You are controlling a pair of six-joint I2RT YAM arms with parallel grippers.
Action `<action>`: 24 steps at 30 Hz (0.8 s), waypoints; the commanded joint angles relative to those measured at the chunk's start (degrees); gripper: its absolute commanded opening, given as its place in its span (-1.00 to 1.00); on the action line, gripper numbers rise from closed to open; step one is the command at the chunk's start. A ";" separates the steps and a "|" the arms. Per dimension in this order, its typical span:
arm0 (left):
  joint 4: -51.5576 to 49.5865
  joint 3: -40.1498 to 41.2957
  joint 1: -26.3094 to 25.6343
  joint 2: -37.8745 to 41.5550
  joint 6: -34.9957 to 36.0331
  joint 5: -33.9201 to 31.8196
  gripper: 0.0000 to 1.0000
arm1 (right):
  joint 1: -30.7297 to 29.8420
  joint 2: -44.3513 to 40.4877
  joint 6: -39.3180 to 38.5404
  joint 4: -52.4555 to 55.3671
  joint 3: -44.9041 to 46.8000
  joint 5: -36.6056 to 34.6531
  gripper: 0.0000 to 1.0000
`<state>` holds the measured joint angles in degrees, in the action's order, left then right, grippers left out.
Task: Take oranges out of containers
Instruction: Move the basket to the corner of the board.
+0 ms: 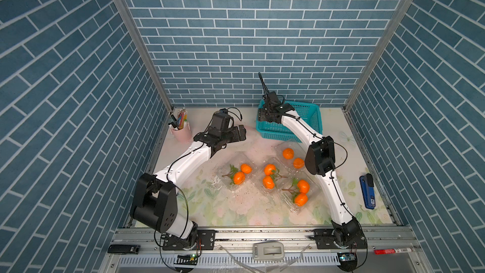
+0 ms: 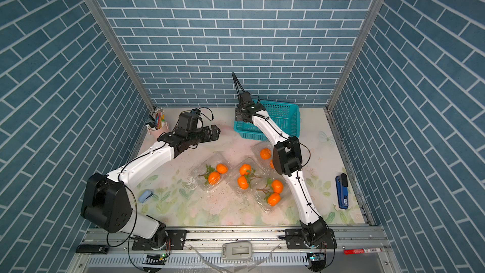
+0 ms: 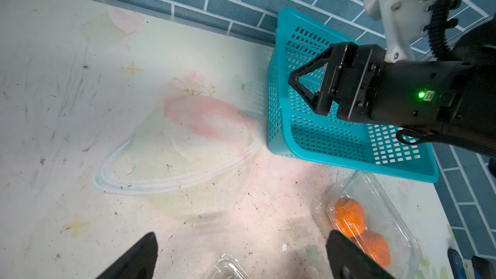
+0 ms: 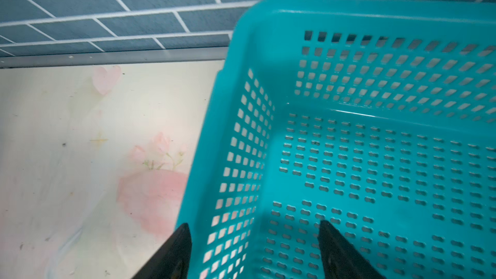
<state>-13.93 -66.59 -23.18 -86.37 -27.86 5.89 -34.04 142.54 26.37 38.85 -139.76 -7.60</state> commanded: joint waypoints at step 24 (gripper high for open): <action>0.20 0.89 -0.98 -0.91 -2.42 5.27 0.99 | 1.86 -5.59 -11.42 0.23 12.96 -6.29 -0.73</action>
<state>-14.26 -65.21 -23.46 -85.84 -29.98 10.20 -34.96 141.56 17.21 39.03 -132.18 -13.80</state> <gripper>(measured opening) 0.994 0.197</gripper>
